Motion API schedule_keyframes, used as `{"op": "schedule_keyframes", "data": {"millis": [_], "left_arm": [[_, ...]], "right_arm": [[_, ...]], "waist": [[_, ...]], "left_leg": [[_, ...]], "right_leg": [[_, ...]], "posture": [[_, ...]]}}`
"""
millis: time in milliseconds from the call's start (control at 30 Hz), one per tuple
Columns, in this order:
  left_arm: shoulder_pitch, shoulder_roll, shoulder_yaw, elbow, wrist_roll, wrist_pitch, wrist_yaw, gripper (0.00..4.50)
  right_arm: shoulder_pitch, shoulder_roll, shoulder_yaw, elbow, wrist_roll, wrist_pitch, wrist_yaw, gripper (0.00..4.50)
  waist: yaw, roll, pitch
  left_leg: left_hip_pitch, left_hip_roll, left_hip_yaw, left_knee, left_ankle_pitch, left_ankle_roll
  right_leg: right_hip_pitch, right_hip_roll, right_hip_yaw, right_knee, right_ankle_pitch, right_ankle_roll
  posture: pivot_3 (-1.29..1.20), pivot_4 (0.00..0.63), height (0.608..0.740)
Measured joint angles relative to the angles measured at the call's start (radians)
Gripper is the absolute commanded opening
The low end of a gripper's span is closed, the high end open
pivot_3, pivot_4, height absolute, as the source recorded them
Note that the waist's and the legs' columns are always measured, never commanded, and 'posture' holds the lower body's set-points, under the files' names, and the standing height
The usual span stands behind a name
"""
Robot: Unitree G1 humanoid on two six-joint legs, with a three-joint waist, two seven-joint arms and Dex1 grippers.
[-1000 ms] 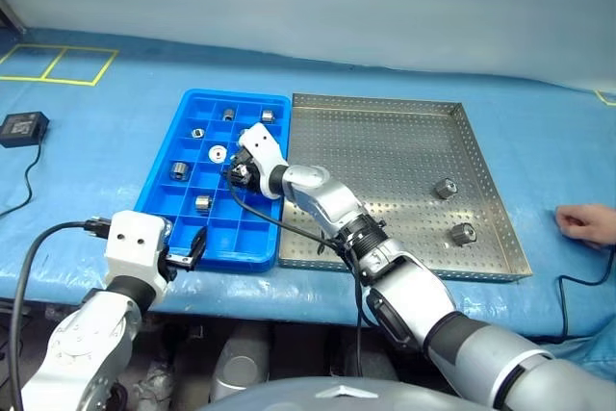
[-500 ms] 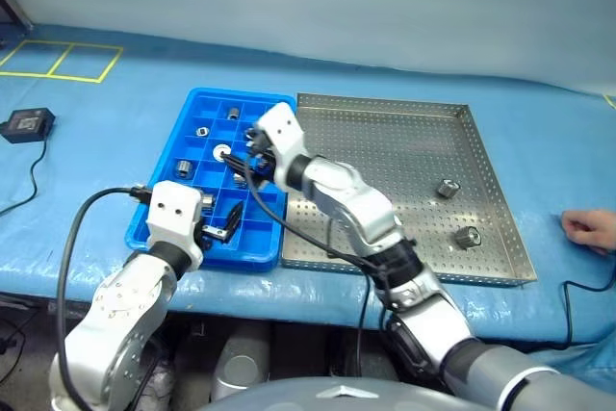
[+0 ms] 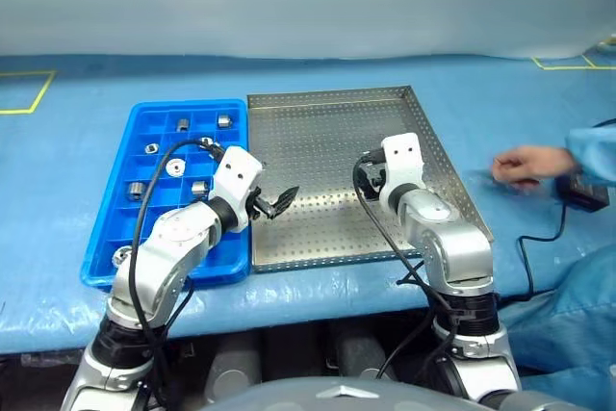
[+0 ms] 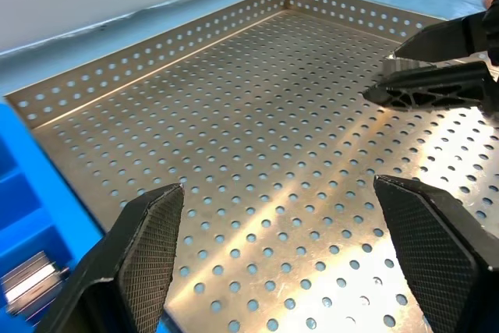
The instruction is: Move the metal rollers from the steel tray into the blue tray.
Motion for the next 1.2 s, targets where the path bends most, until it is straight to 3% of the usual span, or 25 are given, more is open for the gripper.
{"op": "schedule_keyframes", "data": {"millis": [400, 1200], "left_arm": [[0.033, -0.021, -0.019, 0.009, 0.011, -0.020, -0.006, 4.26], [0.044, -0.043, -0.026, 0.012, 0.028, -0.023, -0.007, 4.26]], "right_arm": [[0.005, 0.205, -0.220, -0.067, -0.064, 0.075, -0.248, 3.65], [-0.023, 0.236, -0.336, -0.139, -0.009, 0.351, -0.354, 3.65]], "waist": [[-0.010, 0.000, 0.000], [-0.015, 0.001, -0.001]], "left_leg": [[0.001, -0.001, 0.004, 0.001, 0.000, 0.001], [0.002, -0.001, 0.005, 0.001, -0.001, 0.001]], "right_leg": [[-0.001, -0.001, 0.007, -0.001, 0.001, 0.007], [0.000, -0.001, 0.008, -0.001, 0.001, 0.007]], "posture": [[-0.04, 0.150, 0.740], [-0.02, 0.150, 0.740]]}}
